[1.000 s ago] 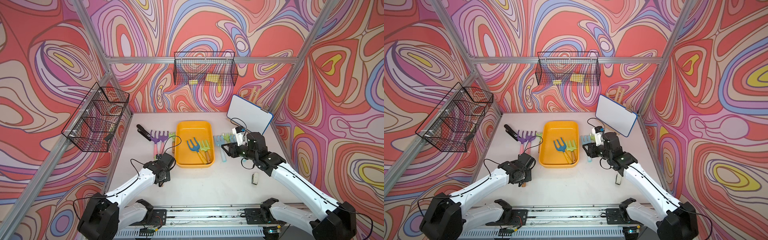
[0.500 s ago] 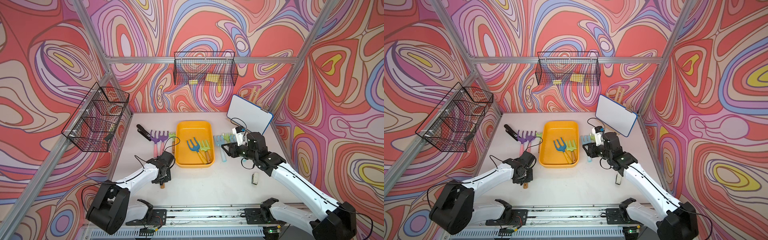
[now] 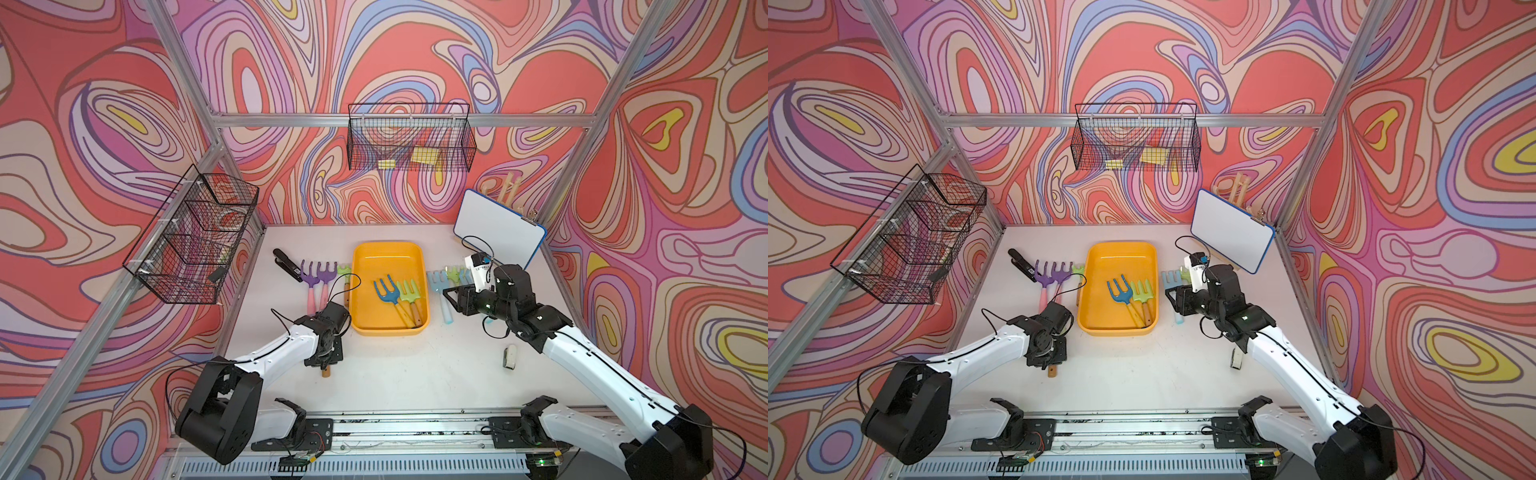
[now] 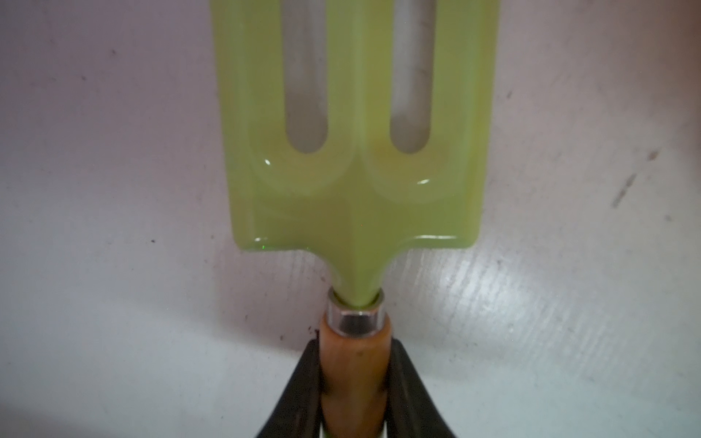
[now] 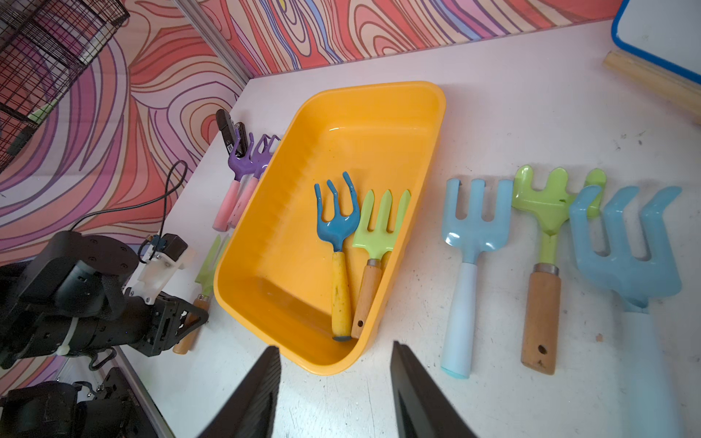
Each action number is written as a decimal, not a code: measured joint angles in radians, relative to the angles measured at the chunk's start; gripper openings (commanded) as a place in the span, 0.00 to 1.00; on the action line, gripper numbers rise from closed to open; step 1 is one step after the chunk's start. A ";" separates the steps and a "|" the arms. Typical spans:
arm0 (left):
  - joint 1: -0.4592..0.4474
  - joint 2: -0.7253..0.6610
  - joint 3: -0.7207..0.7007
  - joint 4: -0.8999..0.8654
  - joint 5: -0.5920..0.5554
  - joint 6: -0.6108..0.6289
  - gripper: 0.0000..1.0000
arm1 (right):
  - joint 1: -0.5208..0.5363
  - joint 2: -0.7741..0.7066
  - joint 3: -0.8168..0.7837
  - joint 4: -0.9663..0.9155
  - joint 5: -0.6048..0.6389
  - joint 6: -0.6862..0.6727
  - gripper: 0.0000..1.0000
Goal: Take the hand rake out of the storage box
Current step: Place the rake at the center of the board, then pick up the rake from the storage box.
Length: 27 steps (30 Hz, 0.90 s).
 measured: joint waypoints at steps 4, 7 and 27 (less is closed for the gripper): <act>0.000 -0.035 0.000 0.002 0.000 0.003 0.53 | 0.000 0.002 0.000 0.000 0.007 0.000 0.52; -0.001 -0.082 0.003 0.002 -0.002 0.008 0.58 | 0.000 0.021 0.000 0.003 0.011 0.000 0.52; -0.029 -0.301 0.108 0.193 -0.001 0.095 0.52 | 0.095 0.528 0.391 -0.173 0.100 -0.075 0.62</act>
